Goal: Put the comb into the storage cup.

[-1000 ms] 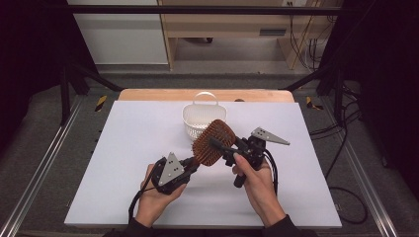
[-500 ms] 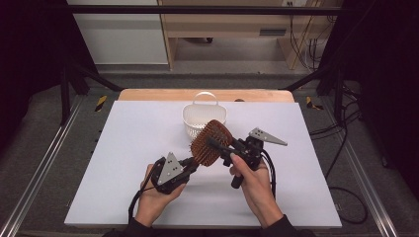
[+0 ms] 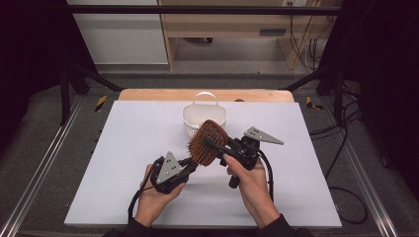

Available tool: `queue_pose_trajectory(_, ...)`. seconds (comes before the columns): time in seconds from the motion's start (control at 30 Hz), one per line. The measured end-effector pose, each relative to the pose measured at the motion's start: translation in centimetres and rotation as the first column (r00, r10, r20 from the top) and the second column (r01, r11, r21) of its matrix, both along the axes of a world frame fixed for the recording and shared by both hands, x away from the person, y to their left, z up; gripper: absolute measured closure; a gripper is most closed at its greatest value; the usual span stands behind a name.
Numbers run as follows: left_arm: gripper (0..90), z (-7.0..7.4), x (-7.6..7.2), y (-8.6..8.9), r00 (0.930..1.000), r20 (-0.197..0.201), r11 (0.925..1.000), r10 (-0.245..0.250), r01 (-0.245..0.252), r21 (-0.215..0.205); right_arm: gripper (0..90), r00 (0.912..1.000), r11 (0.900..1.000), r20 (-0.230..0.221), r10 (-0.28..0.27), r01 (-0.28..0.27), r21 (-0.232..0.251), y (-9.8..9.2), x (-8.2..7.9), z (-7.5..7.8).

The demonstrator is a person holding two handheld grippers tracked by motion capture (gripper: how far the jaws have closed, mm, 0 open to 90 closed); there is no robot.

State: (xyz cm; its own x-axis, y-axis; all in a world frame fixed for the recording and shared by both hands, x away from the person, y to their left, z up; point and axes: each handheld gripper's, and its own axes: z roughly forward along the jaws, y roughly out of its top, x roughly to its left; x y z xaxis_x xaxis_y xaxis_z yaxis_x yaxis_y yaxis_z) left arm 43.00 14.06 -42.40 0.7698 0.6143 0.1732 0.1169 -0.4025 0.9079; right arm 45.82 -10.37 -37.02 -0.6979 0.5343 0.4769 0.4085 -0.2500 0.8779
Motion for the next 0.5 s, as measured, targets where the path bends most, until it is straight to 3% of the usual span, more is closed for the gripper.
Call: queue_pose_trajectory(0.5, 71.4, -0.1, 0.3, 0.5, 0.9989, -0.030, 0.9972, 0.036, -0.037, -0.064, 53.2, 0.9994, 0.999, 0.006, -0.034, 0.034, -0.030, 1.2, 0.4, 0.8)
